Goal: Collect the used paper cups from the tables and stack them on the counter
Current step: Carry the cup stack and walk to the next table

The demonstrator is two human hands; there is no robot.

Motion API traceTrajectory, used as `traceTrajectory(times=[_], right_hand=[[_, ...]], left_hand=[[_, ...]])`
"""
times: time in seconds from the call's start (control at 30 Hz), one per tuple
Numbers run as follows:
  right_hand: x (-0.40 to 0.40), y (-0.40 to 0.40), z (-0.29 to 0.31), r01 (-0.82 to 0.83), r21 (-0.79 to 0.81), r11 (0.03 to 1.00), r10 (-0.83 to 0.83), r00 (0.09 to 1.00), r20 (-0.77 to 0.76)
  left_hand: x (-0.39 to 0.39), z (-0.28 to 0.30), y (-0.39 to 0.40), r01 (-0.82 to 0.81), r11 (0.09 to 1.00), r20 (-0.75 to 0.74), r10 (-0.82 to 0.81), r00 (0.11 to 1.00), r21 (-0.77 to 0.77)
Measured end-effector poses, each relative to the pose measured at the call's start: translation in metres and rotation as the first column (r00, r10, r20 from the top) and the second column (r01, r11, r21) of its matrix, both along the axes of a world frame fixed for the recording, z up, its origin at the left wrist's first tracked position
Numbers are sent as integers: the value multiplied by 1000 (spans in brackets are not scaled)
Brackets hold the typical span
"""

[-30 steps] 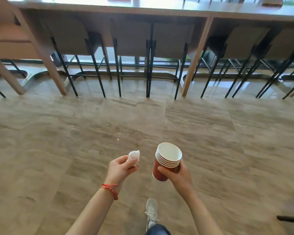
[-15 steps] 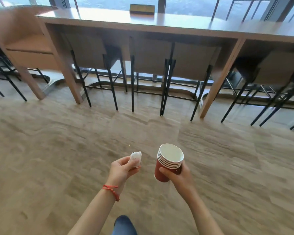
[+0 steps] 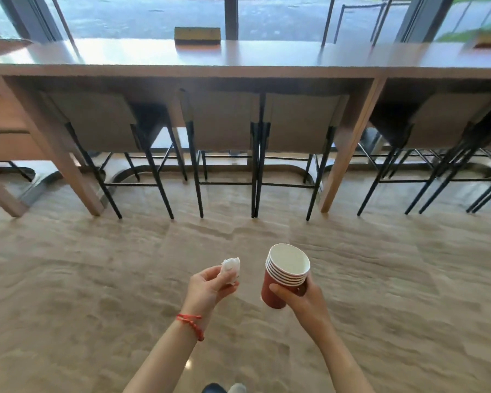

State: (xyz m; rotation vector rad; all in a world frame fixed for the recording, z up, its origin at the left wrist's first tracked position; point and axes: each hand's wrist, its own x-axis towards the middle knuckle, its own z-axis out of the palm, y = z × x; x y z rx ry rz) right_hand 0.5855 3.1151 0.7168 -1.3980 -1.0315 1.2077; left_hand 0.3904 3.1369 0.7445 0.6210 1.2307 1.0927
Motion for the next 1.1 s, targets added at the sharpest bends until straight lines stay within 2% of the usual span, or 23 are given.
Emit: traceTrajectory(times=[0.2, 0.43, 0.8, 0.93, 1.1], right_hand=[[33, 28, 4, 211, 9, 977, -211, 977, -25], [98, 20, -5, 481, 0, 877, -481, 877, 5], [235, -30, -8, 788, -11, 615, -788, 615, 14], [276, -52, -6, 867, -12, 498, -867, 498, 11], [320, -59, 4, 902, -34, 430, -903, 430, -10]], left_hand=[[44, 2, 71, 183, 983, -5, -183, 983, -30], [136, -5, 105, 444, 895, -24, -445, 895, -49], [328, -13, 110, 778, 627, -44, -779, 625, -45], [391, -12, 102, 848, 528, -47, -849, 526, -47], [451, 1, 105, 885, 462, -49, -887, 459, -63]])
